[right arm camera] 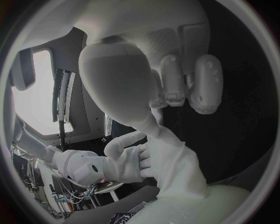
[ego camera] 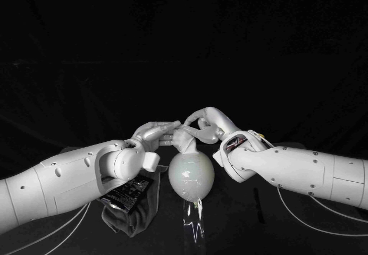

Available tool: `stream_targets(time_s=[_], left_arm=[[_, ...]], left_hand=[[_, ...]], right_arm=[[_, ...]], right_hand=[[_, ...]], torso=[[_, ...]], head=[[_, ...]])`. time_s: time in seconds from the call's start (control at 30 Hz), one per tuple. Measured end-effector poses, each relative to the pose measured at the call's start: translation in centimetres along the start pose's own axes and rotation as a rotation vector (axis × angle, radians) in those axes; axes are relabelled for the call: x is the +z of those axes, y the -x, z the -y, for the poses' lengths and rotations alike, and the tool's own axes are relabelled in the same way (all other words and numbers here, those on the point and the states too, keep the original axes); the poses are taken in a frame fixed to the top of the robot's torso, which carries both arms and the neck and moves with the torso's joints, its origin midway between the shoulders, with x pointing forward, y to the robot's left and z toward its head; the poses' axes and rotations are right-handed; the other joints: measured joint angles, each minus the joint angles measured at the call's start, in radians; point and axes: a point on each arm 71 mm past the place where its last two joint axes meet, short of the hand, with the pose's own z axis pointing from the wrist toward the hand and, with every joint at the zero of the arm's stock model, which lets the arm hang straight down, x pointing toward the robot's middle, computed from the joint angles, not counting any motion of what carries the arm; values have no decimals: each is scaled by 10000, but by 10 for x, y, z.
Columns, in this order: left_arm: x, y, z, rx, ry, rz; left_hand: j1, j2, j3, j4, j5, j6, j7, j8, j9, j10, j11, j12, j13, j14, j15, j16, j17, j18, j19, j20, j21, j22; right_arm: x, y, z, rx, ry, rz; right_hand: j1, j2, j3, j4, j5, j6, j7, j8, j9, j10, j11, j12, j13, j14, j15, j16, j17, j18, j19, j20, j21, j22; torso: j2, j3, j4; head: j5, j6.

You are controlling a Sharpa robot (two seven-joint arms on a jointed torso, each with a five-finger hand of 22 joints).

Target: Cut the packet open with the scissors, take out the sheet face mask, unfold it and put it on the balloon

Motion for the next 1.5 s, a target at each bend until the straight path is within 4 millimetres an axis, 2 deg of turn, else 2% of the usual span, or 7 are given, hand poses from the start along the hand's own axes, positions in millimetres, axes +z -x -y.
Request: stream_targets(time_s=[0.33, 0.53, 1.07, 1.2, 1.27, 1.43, 1.5], left_arm=[[1, 3, -1, 100, 48, 78], [1, 4, -4, 300, 230, -30], [-1, 7, -15, 527, 666, -659], [-3, 9, -18, 518, 713, -739], [-3, 9, -18, 517, 727, -771], [-4, 11, -19, 543, 751, -820], [-4, 11, -20, 581, 761, -836]], left_hand=[[-139, -214, -331, 267, 0, -157, -21, -176, -65, -234, 80, 0, 1, -115, 40, -73, -1, -1, -70, 69, -95, 0], [-381, -456, -902, 616, 0, -157, -21, -241, -76, -523, 119, 0, 1, -438, 174, -258, -28, -3, -474, 283, -360, -13], [-429, -502, -1848, 1322, 0, -156, -22, -340, -63, -685, 140, 0, 2, -663, 230, -317, -101, -5, -860, 353, -504, 1], [-428, -503, -1984, 1321, 0, -156, -22, -396, -64, -700, 155, 0, 2, -697, 195, -316, -114, -5, -914, 373, -504, 0], [-133, -518, -2035, 1227, 0, -156, -22, -396, -64, -700, 155, 0, 8, -698, 195, -316, -114, -4, -914, 373, -504, 0], [1107, -147, -1601, 664, 0, -155, -23, -492, -88, -700, 155, 0, 9, -697, 195, -315, -128, -4, -914, 373, -504, 15], [1707, 50, -1242, 304, 0, -131, -42, -513, -112, -721, 176, 0, 9, -697, 195, -315, -140, -5, -914, 372, -504, 15]], right_arm=[[-2, 0, -3, 143, 3, 41], [-2, 0, -3, 216, -48, 104], [-1, 2, 0, 324, -222, 265], [-1, 3, 0, 327, -256, 296], [-1, 3, 1, 327, -276, 317], [-1, 4, 2, 339, -306, 360], [-1, 4, 2, 351, -322, 381]], right_hand=[[-2, -2, 27, -27, 0, -2, -1, -5, -2, 15, -15, 0, 1, -2, 2, 16, 0, -1, -4, 1, -5, 0], [-3, -3, 54, -54, -1, -7, 2, 44, 0, 14, -15, -1, -1, -31, -25, 13, 2, 0, -19, -12, 38, -3], [-6, -6, 110, -56, -10, -46, 6, 76, 50, 16, -16, -2, 8, 1, -67, -18, 7, 0, -23, -12, 33, -3], [-20, -20, 111, -56, -25, -59, 17, 110, 48, 32, -33, -3, 4, 0, -67, 16, 5, 0, -24, -12, 32, 0], [-20, -20, 111, -56, -26, -62, 19, 110, 46, 33, -33, -3, 4, 0, -67, 16, 0, -1, -23, -14, 32, 0], [-20, -20, 110, -55, -27, -80, 8, 111, 45, 32, -32, -3, 4, 0, -67, 16, -2, -1, -12, -55, 31, 0], [-34, -34, 134, -79, -27, -82, 8, 111, 47, 32, -32, -5, 1, 0, -66, 16, -1, -1, -12, -57, 80, 0]], torso=[[5, 1, 2], [7, 0, 3], [7, 0, 4], [7, 0, 4], [7, 0, 4], [6, 0, 5], [5, 0, 5]], head=[[7, 5], [-16, -9], [-47, -21], [-53, -30], [-54, -33], [-62, -35], [-63, -35]])
